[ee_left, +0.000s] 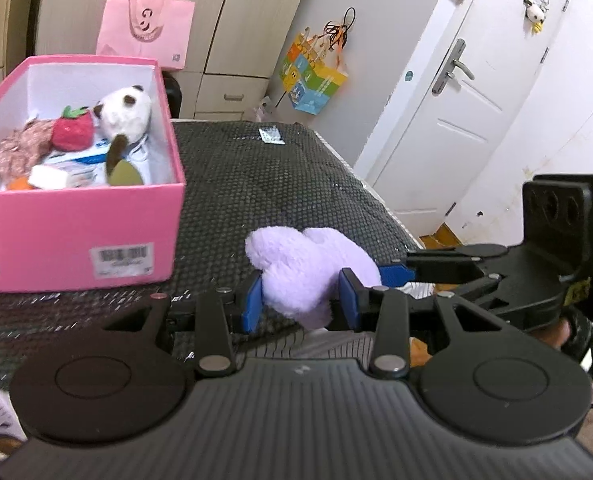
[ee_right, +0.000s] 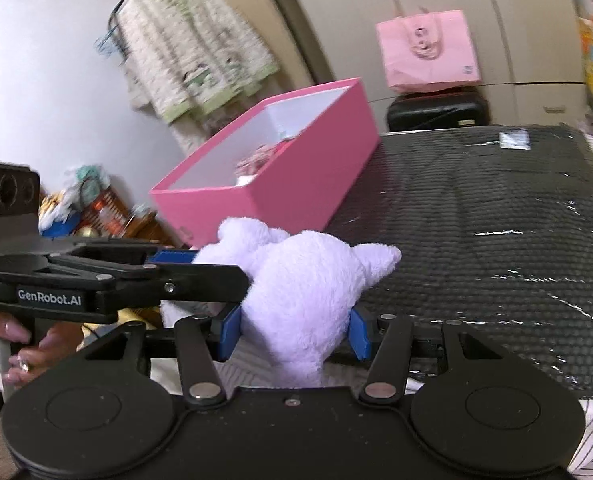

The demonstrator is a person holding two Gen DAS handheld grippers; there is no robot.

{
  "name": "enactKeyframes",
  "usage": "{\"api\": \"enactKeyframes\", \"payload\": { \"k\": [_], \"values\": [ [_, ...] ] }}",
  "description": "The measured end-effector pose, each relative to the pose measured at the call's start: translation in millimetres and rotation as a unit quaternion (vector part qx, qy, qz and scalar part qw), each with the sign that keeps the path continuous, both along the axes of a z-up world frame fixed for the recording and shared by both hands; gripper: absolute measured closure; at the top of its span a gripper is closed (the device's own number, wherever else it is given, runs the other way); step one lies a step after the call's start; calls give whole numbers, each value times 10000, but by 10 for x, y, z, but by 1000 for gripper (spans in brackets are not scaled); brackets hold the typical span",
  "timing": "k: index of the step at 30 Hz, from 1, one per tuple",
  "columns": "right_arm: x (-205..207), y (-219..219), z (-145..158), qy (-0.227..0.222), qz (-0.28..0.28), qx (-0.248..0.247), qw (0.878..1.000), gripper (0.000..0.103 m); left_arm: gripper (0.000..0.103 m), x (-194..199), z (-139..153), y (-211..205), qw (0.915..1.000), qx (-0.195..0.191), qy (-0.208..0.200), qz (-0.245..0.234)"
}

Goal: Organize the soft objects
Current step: 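Lift the lavender plush with both tools and carry it over the pink box, then open both tools to drop the lavender plush into the box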

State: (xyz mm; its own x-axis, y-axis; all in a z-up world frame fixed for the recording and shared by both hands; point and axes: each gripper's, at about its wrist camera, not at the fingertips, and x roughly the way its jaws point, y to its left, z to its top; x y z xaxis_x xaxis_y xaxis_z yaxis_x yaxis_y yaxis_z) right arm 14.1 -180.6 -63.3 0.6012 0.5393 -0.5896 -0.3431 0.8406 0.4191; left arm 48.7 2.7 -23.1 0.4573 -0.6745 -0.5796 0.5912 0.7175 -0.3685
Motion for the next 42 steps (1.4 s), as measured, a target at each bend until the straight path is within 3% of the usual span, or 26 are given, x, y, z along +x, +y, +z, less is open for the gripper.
{"api": "enactKeyframes", "payload": {
  "k": [8, 22, 32, 42],
  "values": [
    [53, 371, 266, -78, 610, -194, 9979, 44, 65, -98, 234, 439, 9997, -89, 104, 199],
    [510, 827, 750, -552, 1066, -404, 9919, 44, 65, 73, 668, 863, 9972, -59, -480, 572],
    [1126, 976, 831, -846, 936, -458, 9910, 42, 63, 725, 727, 995, 9926, -184, -779, 910],
    [1894, 1206, 599, -735, 746, -1013, 9893, 42, 62, 1619, 316, 1102, 9925, -303, -259, 1158]
  ]
}}
